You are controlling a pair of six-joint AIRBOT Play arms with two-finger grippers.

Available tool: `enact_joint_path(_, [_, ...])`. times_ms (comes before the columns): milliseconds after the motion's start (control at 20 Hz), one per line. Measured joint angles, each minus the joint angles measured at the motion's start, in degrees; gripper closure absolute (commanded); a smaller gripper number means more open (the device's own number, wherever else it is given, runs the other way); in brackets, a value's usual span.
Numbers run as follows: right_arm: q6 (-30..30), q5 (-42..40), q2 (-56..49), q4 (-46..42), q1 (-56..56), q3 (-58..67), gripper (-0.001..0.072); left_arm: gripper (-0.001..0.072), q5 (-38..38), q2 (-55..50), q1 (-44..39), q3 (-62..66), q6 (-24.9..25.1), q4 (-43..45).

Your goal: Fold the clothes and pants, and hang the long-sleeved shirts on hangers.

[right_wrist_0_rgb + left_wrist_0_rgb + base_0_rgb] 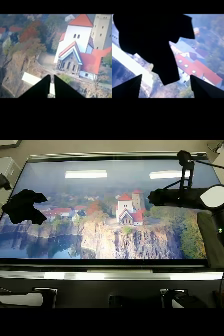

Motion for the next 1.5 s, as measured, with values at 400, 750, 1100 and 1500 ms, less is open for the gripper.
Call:
enact_joint_path(400, [2.3, 7.2, 0.0, 1.2, 0.0, 0.0, 0.0183, -0.0013, 10.1, -13.1, 5.5, -1.8, -5.9, -3.9])
enact_joint_path(750, [6.0, 9.2, 0.0, 1.1, 0.0, 0.0, 0.0183, -0.0013, 22.4, -20.5, 6.1, -1.9, -7.5, -4.5])
enact_joint_path(1100, [8.4, 9.7, 0.0, 1.1, 0.0, 0.0, 0.0183, 0.0691, 30.2, -22.0, 6.1, -1.8, -8.0, -5.4])
enact_joint_path(1500, [8.9, 9.0, 1.8, 1.2, 0.0, 0.0, 0.0184, 0.0692, 18.0, -13.6, -1.9, -1.7, 4.3, -21.0])
